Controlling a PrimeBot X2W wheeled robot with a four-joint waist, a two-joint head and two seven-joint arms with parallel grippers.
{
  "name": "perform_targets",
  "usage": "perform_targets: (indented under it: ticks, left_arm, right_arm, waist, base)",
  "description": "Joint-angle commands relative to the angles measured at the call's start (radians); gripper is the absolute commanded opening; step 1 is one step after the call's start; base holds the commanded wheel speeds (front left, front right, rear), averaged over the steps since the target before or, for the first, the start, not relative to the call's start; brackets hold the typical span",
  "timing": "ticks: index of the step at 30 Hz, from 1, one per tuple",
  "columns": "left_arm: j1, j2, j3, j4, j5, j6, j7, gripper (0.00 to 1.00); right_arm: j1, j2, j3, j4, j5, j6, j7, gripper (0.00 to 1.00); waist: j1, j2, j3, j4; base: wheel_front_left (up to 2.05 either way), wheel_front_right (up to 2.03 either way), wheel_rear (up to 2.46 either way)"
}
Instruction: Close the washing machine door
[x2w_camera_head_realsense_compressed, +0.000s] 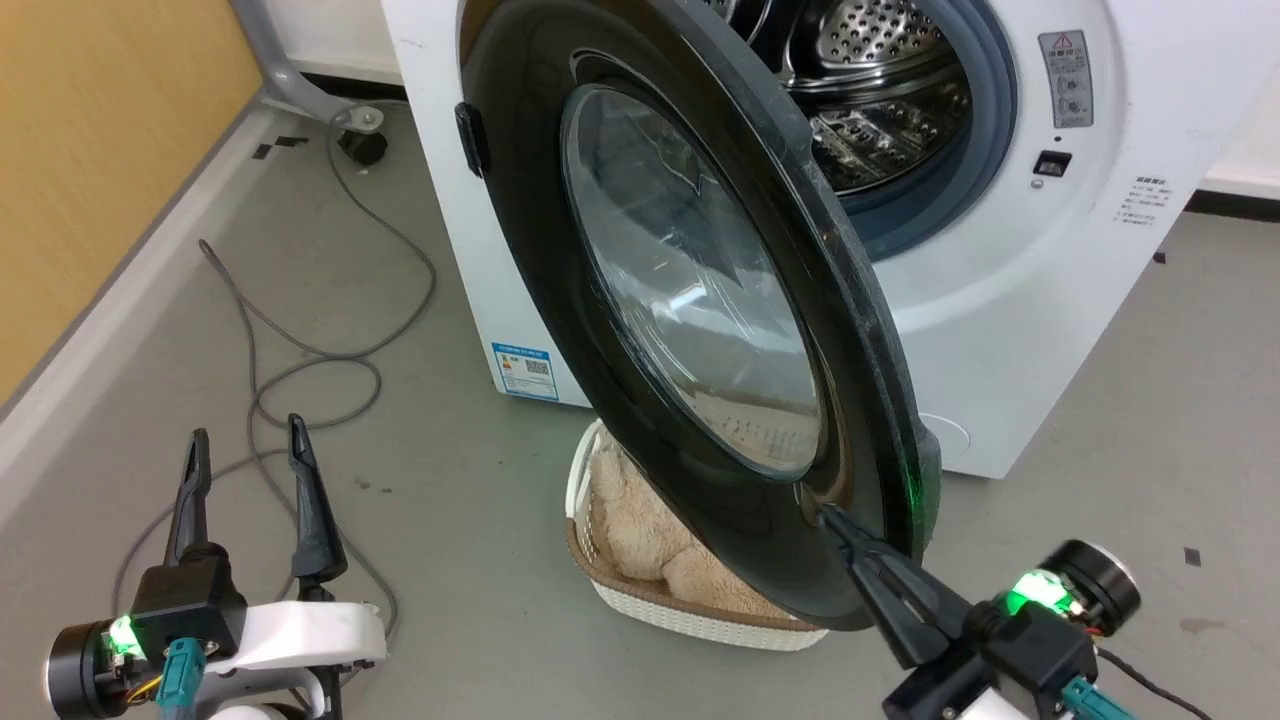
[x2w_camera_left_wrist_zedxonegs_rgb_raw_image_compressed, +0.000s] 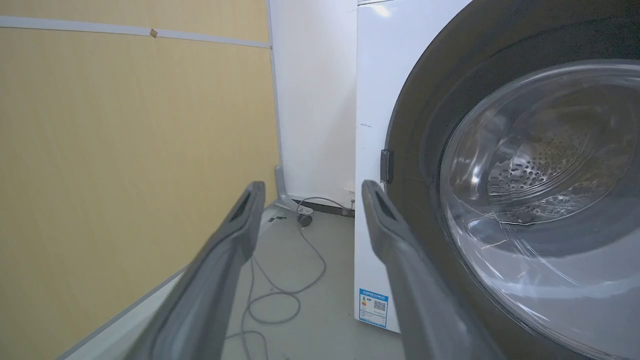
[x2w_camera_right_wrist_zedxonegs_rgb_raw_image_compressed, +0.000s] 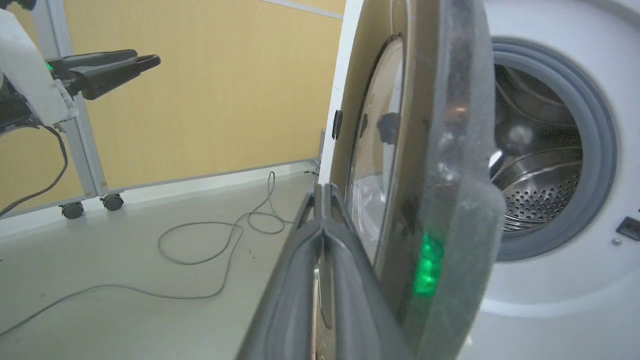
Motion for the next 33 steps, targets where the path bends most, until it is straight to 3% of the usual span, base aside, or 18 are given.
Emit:
perform_targets:
  ticks: [1,17,33]
  left_arm:
    - [0.004,-0.004,0.005,0.003,0.011,-0.008,-0.004,1.00]
    - [-0.067,-0.047,-0.019,0.002,0.056,-0.051,-0.004,1.00]
    - [-0.196,-0.073,-0.032,-0.030,0.070,-0.066,-0.004,1.00]
  right_arm:
    - [0.005,-0.005,-0.012,0.019,-0.002,0.001,-0.003,0.00]
    - [-0.155,0.060,-0.257,0.175,-0.010,0.001,-0.003,0.00]
    - [-0.490,0.080,-0.418,0.296,-0.086,0.001,-0.003,0.00]
  waist:
    - [0.0000,0.0000,0.007,-0.004]
    - [0.0000,0.0000,0.134,-0.041]
    - [0.0000,0.0000,0.349,-0.061]
  base:
    - [0.00,0.00,0.00]
    - [0.00,0.00,0.00]
    - [0.00,0.00,0.00]
